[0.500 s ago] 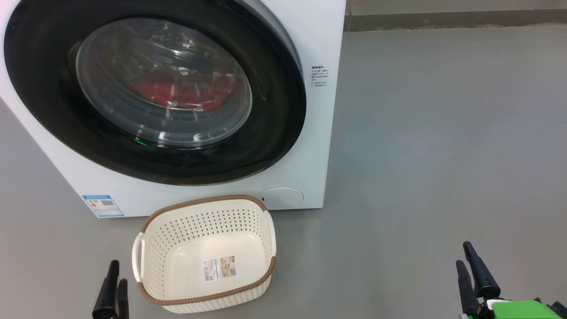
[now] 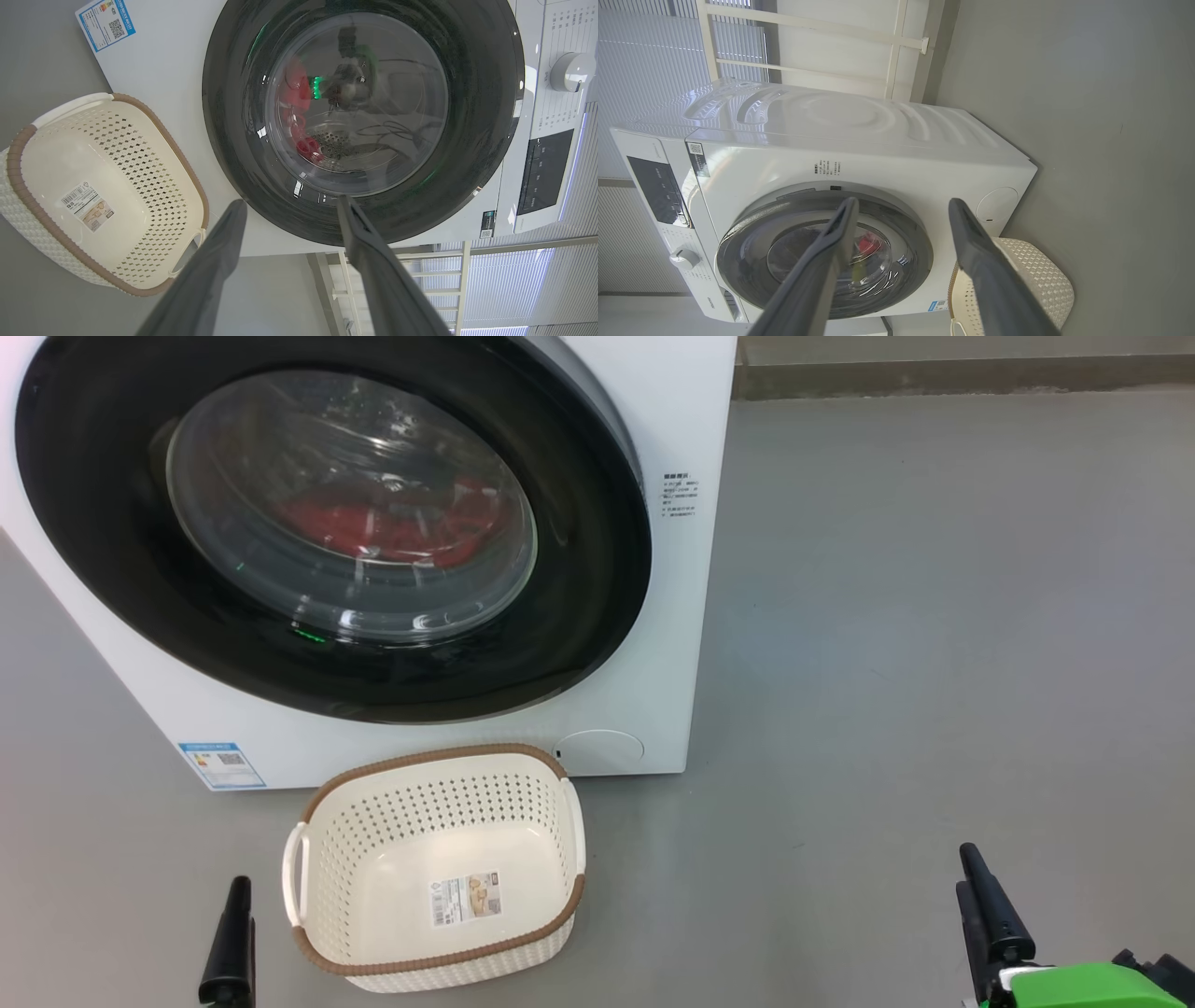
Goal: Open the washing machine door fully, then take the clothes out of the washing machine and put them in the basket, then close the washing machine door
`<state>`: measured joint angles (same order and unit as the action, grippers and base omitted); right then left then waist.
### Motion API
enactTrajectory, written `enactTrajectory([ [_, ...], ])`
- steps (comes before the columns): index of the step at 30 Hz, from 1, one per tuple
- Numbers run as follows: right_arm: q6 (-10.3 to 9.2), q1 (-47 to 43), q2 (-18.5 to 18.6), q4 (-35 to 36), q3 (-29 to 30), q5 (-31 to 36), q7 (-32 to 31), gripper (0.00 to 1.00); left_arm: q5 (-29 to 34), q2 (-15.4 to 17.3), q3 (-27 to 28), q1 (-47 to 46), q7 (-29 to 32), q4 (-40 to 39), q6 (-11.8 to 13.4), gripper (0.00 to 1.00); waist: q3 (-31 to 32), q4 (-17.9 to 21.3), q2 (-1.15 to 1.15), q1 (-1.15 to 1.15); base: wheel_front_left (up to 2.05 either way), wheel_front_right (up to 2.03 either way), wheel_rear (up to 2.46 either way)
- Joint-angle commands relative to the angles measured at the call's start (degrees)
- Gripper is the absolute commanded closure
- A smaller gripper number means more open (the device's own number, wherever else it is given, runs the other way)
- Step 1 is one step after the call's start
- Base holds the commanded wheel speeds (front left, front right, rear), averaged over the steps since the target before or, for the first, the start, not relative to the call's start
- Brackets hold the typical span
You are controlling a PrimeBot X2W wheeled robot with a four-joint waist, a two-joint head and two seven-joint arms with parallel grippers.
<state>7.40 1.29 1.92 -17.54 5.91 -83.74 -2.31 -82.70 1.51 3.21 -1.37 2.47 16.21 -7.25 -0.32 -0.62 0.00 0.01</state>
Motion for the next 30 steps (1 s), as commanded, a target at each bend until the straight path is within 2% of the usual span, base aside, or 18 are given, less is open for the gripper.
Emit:
enactTrajectory([
  [1, 0.02, 1.15, 0.83, 1.67, -1.08, 2.74, 0.8, 0.0, 2.55, 1.01, 0.03, -0.64, -0.68, -2.11, -0.06, 0.0, -0.01, -0.04, 0.0, -0.01, 0.0, 0.0, 0.0],
  [12, 0.03, 1.01, 1.57, 1.07, -3.13, 12.38, 2.64, 0.0, 12.25, 1.1, -0.71, 0.22, -2.55, -3.08, -0.08, 0.0, 0.23, -0.39, 0.0, -0.01, 0.0, 0.0, 0.0],
  [19, 0.03, 0.9, 1.8, 0.36, -3.88, 17.05, 3.65, 0.0, 15.98, 1.07, -1.09, 0.73, -3.57, -3.99, -0.09, 0.0, 0.45, -0.64, 0.0, -0.01, 0.0, 0.0, 0.0],
  [30, 0.04, 0.82, 1.98, 0.33, -4.49, 24.44, 5.48, 0.0, 25.18, 1.55, -1.6, 1.44, -5.44, -4.35, -0.11, 0.0, 0.57, -1.03, 0.0, -0.01, 0.0, 0.0, 0.0],
])
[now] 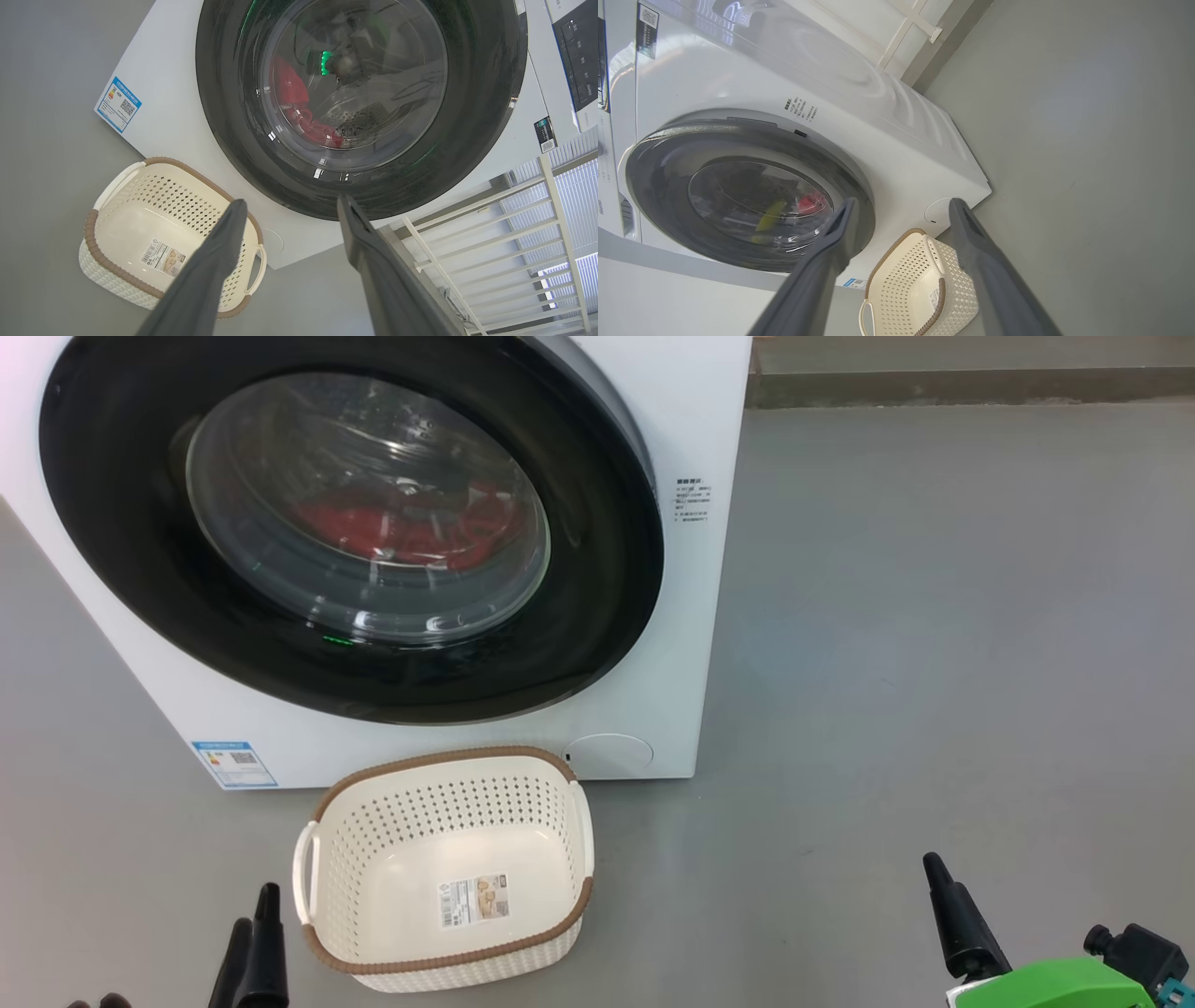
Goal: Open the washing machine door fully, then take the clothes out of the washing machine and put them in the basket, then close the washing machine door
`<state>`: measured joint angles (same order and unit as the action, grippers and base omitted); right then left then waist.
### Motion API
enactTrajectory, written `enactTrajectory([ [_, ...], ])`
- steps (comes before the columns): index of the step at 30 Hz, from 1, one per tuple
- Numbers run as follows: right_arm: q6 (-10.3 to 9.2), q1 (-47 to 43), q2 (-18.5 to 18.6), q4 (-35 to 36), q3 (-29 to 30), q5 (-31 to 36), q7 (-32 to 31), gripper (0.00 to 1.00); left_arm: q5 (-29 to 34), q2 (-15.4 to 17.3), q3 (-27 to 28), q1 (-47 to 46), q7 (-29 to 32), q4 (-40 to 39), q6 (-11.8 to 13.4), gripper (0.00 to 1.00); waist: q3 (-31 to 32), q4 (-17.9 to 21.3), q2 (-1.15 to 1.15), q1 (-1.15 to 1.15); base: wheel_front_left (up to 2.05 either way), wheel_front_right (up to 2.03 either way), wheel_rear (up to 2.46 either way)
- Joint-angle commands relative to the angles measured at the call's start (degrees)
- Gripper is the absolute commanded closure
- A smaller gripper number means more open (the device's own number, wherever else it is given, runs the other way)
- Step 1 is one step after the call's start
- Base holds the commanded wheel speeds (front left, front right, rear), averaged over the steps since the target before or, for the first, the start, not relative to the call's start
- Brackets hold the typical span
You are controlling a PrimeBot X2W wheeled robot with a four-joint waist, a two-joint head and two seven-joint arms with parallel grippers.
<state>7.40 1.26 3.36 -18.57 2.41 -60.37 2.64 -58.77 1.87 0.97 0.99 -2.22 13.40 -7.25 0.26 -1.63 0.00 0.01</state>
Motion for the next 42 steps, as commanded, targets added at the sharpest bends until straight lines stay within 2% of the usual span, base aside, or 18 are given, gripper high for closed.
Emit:
enactTrajectory([
  [1, 0.04, 0.84, 0.56, 1.4, -1.07, 1.7, 0.7, 0.0, 2.12, 1.21, 0.6, -0.88, -0.92, -1.52, -0.11, 0.0, -0.03, -0.05, 0.0, 0.0, 0.0, 0.0, 0.0],
  [42, 0.07, -0.26, 0.98, 3.66, -2.54, 27.41, 7.4, 0.0, 30.95, 2.05, -1.34, 0.66, -7.74, -3.72, -0.19, 0.0, -0.04, -1.29, 0.0, 0.0, 0.0, 0.0, 0.0],
])
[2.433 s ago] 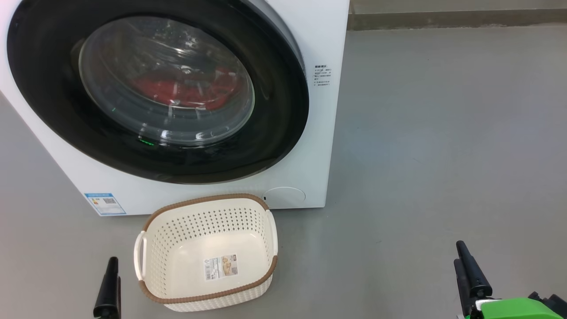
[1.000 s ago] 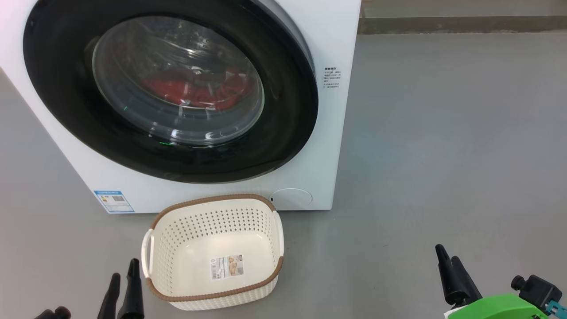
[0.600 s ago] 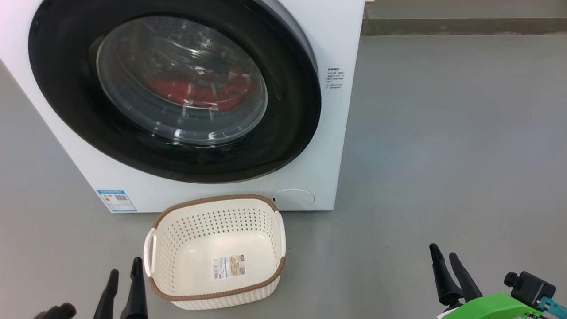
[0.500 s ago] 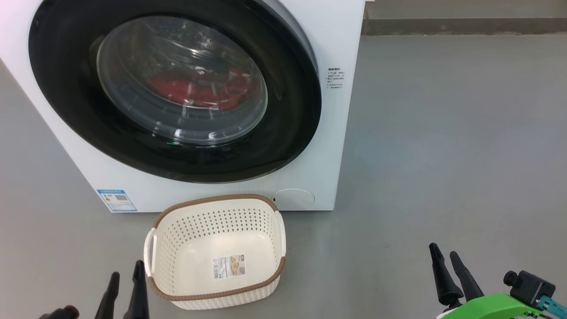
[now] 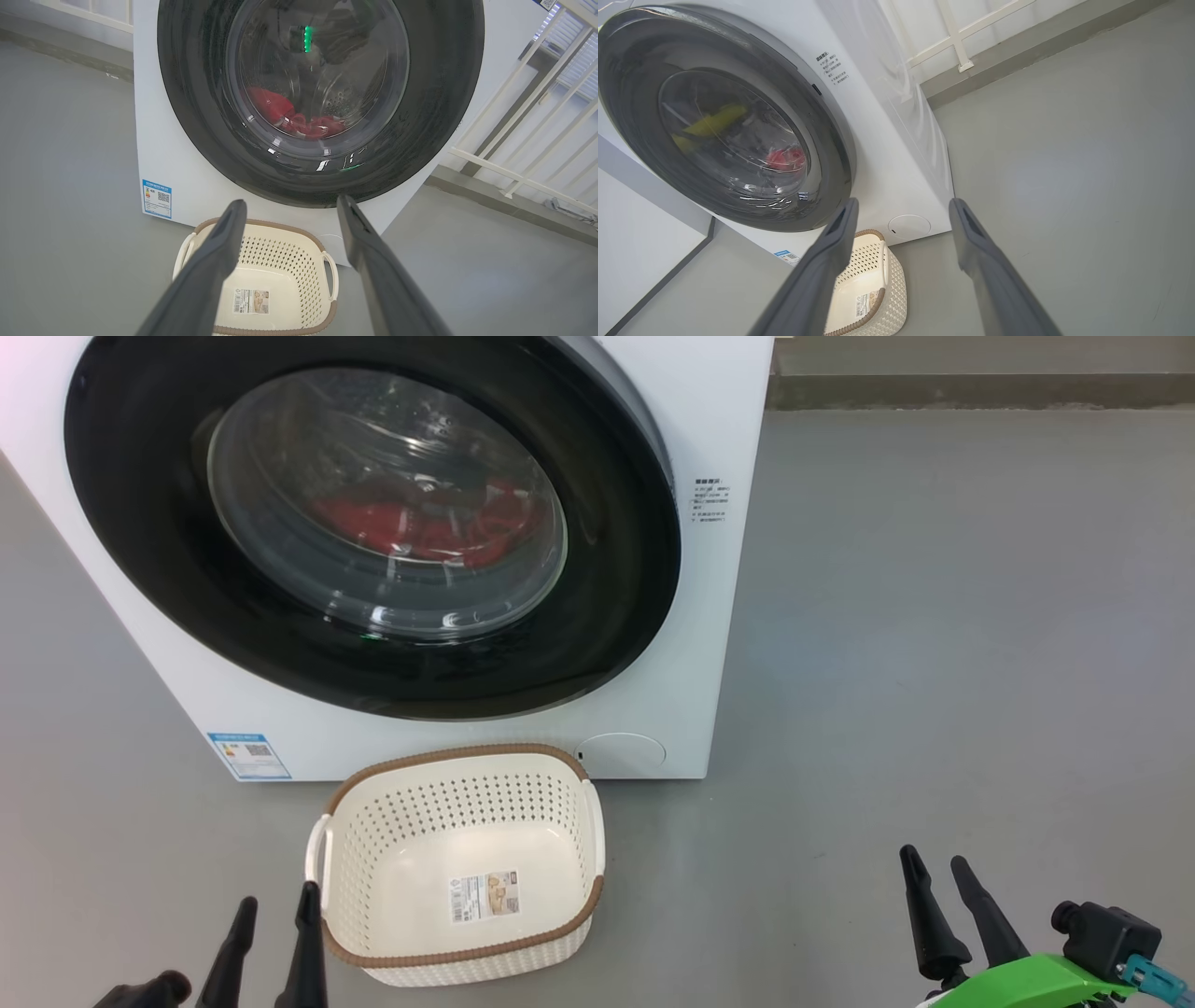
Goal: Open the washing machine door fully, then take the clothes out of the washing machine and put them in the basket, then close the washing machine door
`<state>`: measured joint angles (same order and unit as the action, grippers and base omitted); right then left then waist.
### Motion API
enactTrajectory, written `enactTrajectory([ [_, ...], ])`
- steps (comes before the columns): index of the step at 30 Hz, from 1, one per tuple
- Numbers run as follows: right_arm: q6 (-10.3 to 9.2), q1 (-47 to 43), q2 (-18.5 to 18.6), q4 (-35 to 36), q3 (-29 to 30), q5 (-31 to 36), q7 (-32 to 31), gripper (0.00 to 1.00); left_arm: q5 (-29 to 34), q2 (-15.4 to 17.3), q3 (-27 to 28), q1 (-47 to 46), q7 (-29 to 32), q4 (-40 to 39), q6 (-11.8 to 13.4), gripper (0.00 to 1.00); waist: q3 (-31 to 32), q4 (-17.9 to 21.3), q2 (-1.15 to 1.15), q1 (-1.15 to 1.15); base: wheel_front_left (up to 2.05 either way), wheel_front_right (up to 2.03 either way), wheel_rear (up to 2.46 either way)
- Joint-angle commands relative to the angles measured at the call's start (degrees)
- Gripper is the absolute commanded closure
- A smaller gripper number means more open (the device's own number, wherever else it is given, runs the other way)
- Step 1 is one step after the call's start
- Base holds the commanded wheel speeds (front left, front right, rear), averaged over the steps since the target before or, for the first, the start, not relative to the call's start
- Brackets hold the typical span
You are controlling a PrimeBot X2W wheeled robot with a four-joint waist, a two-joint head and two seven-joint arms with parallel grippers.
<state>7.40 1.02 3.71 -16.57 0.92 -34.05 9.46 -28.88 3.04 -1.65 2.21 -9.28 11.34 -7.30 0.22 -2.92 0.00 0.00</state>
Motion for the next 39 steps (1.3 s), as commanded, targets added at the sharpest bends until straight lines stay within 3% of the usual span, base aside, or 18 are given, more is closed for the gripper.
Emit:
enactTrajectory([
  [1, 0.07, -0.06, 0.65, 1.73, -1.09, 1.7, 0.74, 0.0, 1.7, 0.92, 1.2, -0.54, -0.85, -1.73, -0.13, 0.0, -0.01, -0.04, 0.0, 0.0, 0.0, 0.0, 0.0],
  [26, 0.09, -1.88, 1.13, 3.33, -1.24, 17.52, 5.1, 0.0, 17.35, 1.9, -1.0, 0.39, -5.28, -2.49, -0.18, 0.0, 0.32, -0.9, 0.0, 0.0, 0.0, 0.0, 0.0],
  [39, 0.09, -3.07, 0.87, 3.98, 1.16, 18.42, 5.53, 0.0, 14.89, 2.09, -0.86, 0.11, -5.72, -1.73, -0.19, 0.0, 0.23, -0.86, 0.0, 0.0, 0.0, 0.0, 0.0],
])
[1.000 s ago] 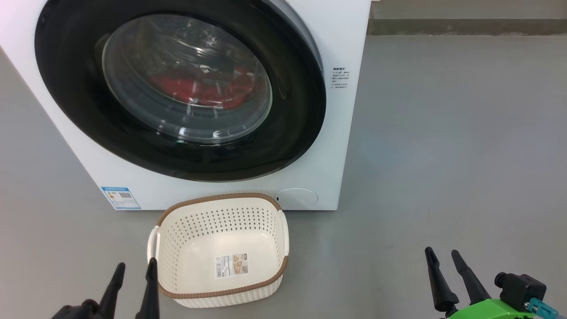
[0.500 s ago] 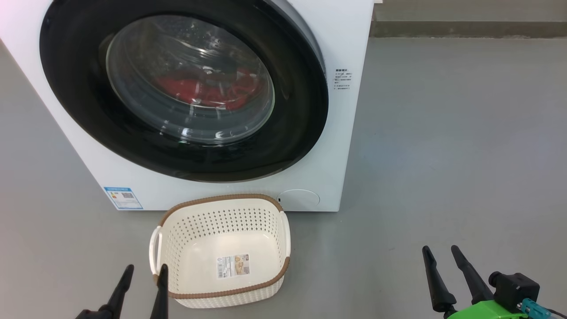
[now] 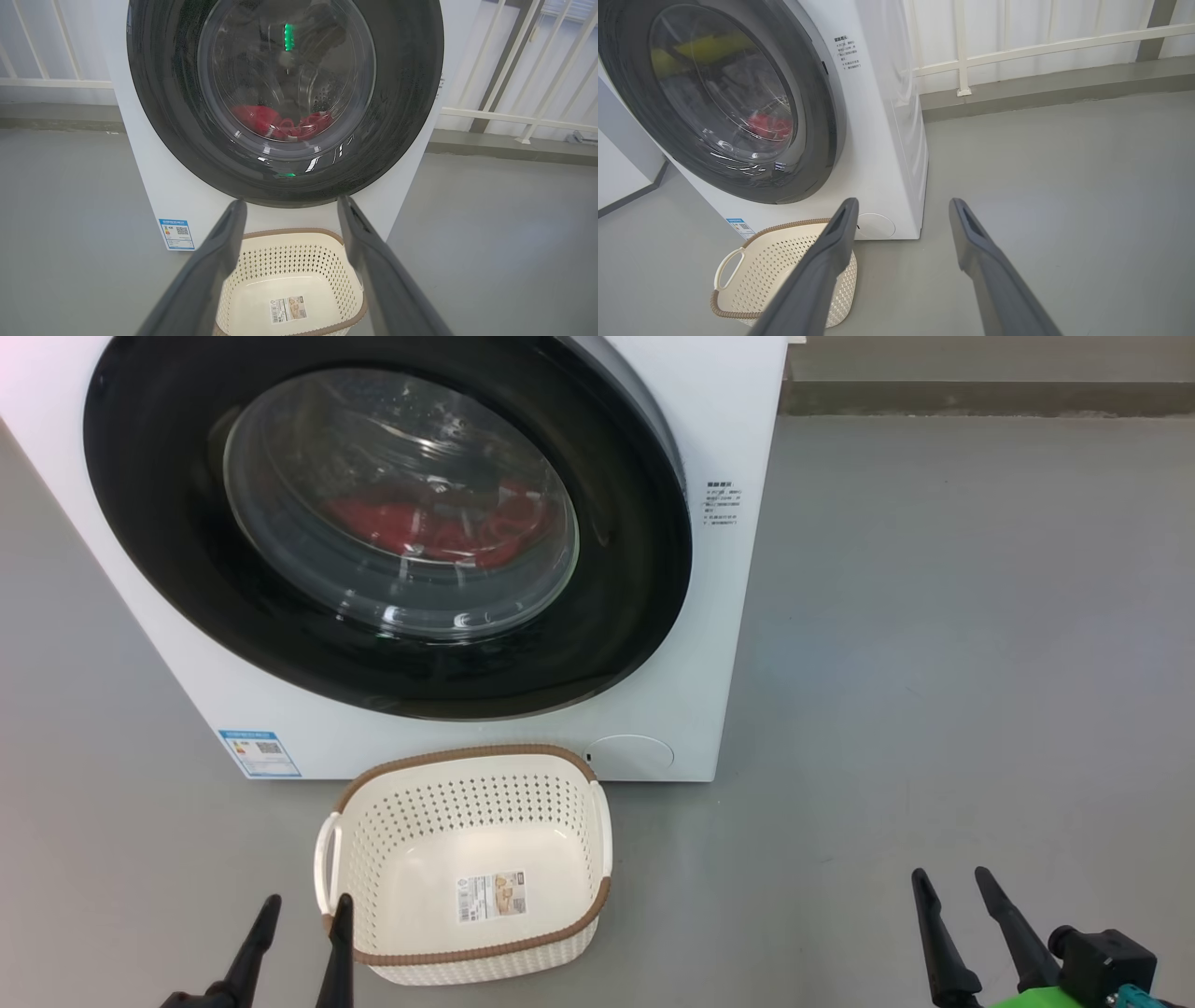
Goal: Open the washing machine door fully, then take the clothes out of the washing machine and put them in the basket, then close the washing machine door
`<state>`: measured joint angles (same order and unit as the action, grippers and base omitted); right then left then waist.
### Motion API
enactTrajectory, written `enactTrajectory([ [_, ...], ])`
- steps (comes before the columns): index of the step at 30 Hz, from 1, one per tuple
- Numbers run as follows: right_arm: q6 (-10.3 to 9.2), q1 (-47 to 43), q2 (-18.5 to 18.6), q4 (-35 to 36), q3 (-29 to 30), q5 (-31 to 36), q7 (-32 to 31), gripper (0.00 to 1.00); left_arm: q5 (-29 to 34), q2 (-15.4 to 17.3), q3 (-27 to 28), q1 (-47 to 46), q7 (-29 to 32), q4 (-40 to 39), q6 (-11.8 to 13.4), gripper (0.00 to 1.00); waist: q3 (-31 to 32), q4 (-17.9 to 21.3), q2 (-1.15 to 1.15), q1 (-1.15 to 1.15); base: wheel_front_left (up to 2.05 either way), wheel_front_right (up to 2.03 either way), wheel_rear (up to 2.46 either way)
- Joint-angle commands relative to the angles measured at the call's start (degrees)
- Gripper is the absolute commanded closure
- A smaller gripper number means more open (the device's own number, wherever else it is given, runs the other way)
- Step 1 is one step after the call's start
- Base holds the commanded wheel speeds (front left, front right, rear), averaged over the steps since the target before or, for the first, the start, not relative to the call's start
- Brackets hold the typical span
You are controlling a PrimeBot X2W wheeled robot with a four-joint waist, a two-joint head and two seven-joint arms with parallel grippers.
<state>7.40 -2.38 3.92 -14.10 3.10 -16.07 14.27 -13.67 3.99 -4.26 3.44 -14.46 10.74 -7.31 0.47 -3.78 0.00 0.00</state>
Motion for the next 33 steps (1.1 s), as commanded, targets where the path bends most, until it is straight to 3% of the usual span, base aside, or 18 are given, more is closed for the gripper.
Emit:
enactTrajectory([
  [1, 0.09, 0.25, 0.62, 1.58, -0.84, 0.48, 0.73, 0.0, -0.38, 1.24, 1.76, -1.17, -0.53, -1.04, -0.18, 0.0, -0.06, -0.01, 0.0, 0.0, 0.0, 0.0, 0.0],
  [33, 0.09, 0.16, -0.26, 2.5, 0.09, 1.6, 0.73, 0.02, -2.65, 1.63, 0.96, -1.53, -0.54, 0.31, -0.18, 0.0, -0.23, -0.35, 0.0, 0.0, 0.0, 0.0, 0.0],
])
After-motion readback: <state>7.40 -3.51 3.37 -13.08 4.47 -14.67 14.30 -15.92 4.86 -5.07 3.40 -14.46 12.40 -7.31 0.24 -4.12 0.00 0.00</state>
